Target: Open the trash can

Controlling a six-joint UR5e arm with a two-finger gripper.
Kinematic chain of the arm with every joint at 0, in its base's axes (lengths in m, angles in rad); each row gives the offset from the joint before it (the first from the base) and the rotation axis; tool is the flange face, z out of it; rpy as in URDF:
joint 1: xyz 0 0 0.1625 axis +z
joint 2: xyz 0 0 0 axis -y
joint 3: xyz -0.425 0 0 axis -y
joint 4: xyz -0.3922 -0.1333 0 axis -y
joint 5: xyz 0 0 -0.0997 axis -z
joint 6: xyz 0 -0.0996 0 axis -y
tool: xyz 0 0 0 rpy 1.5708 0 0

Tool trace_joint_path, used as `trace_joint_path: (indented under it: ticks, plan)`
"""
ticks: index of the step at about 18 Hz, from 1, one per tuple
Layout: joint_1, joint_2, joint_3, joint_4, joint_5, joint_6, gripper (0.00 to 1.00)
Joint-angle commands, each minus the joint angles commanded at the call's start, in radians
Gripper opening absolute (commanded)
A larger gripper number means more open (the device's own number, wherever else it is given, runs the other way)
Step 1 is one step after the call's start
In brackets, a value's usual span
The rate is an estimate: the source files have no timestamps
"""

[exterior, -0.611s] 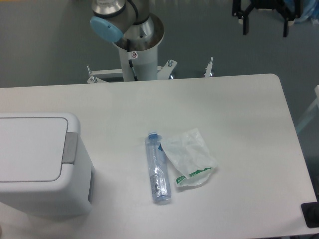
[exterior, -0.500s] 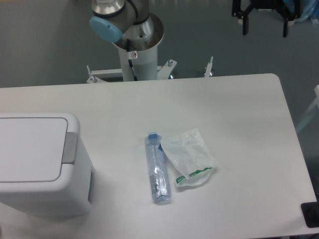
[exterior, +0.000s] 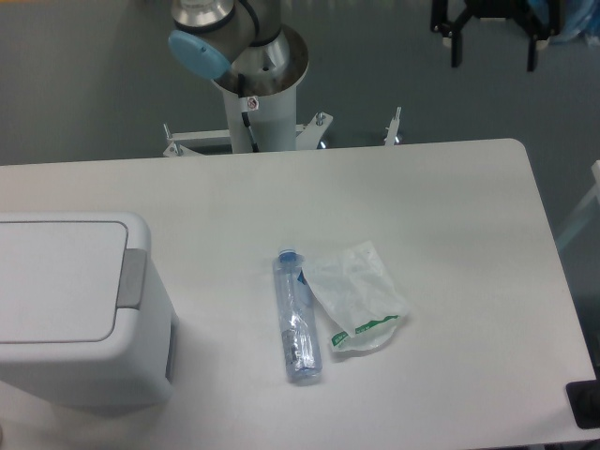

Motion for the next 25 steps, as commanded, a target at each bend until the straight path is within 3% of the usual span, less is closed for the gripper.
trace_joint_path:
  ticks: [7, 14, 16, 21, 25]
  plan:
    - [-0.189, -0.014, 0.012, 0.046, -0.026, -0.281, 1.00]
    - [-0.330, -0.051, 0.014, 0.097, -0.031, -0.644, 1.00]
    - [-0.390, -0.078, 0.018, 0.127, -0.029, -0.733, 1.00]
    - [-0.489, -0.138, 0.021, 0.268, -0.031, -0.954, 1.00]
    - [-0.561, -0.184, 0.029, 0.302, -0.037, -1.077, 1.00]
